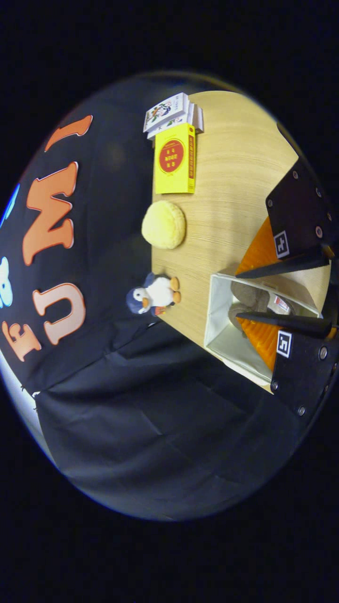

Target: Open the storage box then place both shoes into the box .Put the left shoe in first, then the right shoe, with the right side of both shoes facing outward in a uniform manner.

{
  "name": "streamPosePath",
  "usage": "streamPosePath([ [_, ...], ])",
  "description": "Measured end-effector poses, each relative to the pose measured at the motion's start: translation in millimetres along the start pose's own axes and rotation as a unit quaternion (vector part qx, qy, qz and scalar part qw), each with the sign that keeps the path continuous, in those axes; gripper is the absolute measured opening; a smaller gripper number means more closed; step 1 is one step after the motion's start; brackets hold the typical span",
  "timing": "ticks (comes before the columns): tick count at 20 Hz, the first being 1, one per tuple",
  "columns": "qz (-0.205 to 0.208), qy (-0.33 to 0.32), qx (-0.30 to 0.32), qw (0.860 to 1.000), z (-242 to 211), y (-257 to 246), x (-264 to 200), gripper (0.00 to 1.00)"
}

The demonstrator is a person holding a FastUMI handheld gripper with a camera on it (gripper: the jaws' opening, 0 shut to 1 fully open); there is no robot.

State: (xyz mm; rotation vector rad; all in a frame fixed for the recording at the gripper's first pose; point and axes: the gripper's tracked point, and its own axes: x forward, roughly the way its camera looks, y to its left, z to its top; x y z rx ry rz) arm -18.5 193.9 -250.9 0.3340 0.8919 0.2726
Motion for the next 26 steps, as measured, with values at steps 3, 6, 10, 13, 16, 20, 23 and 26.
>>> streamPosePath([
  [3, -0.014, -0.037, -0.009, 0.999, 15, -35, -20, 0.46],
  [6, -0.018, -0.078, -0.004, 0.997, 33, -68, -42, 0.57],
  [10, -0.047, -0.118, 0.024, 0.992, 47, -120, -70, 0.71],
  [13, -0.068, -0.159, 0.023, 0.985, 62, -155, -95, 0.81],
  [16, -0.087, -0.192, 0.005, 0.978, 72, -183, -122, 0.89],
  [20, -0.116, -0.228, -0.019, 0.967, 81, -213, -153, 0.9],
  [23, -0.128, -0.251, -0.029, 0.959, 88, -226, -174, 0.9],
  [26, -0.133, -0.274, -0.039, 0.952, 95, -237, -188, 0.9],
])
